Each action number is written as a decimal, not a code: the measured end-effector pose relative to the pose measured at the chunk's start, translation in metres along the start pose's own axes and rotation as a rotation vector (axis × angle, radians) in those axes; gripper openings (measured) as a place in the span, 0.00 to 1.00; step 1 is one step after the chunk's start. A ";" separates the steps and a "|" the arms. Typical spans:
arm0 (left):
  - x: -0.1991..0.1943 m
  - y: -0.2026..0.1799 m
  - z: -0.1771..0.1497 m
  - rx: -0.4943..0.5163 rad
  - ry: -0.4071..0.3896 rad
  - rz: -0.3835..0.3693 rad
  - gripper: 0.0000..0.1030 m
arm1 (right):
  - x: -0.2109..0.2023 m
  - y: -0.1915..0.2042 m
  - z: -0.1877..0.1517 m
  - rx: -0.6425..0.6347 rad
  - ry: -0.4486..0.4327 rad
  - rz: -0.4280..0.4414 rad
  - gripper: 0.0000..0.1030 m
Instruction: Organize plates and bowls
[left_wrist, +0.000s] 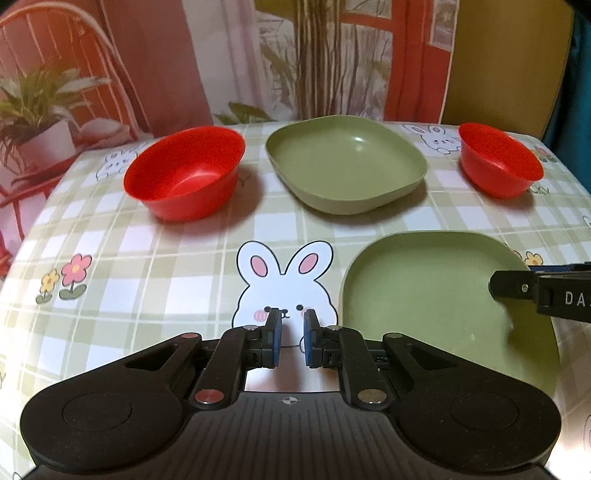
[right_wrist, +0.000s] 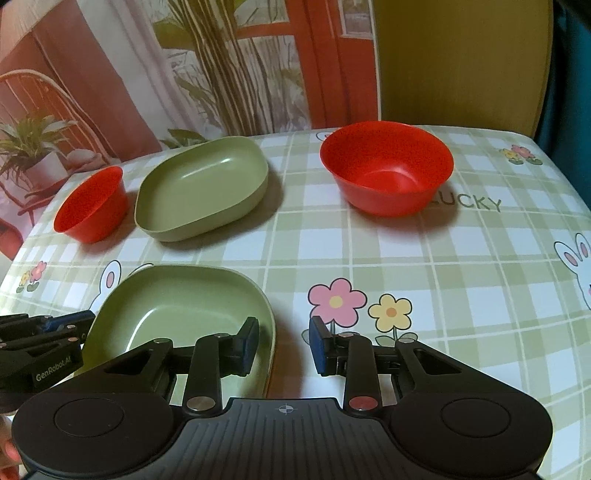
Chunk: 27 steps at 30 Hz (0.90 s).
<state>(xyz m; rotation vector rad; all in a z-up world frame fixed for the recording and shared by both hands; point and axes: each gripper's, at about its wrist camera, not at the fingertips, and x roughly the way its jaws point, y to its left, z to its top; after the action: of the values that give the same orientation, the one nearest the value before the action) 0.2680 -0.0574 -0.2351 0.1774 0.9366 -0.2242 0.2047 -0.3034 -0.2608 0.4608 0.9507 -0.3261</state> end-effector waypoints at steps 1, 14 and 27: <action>-0.002 0.002 0.001 -0.007 -0.008 -0.003 0.13 | 0.000 0.000 0.000 -0.001 0.000 0.000 0.28; -0.027 0.015 0.033 -0.046 -0.124 -0.032 0.13 | -0.025 0.004 0.024 -0.070 -0.121 0.074 0.28; -0.010 0.022 0.069 -0.124 -0.229 -0.050 0.33 | 0.002 0.006 0.085 -0.174 -0.235 0.115 0.28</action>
<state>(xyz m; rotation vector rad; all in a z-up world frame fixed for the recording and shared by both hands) 0.3219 -0.0518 -0.1860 0.0130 0.7248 -0.2261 0.2681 -0.3423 -0.2187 0.3088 0.7134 -0.1864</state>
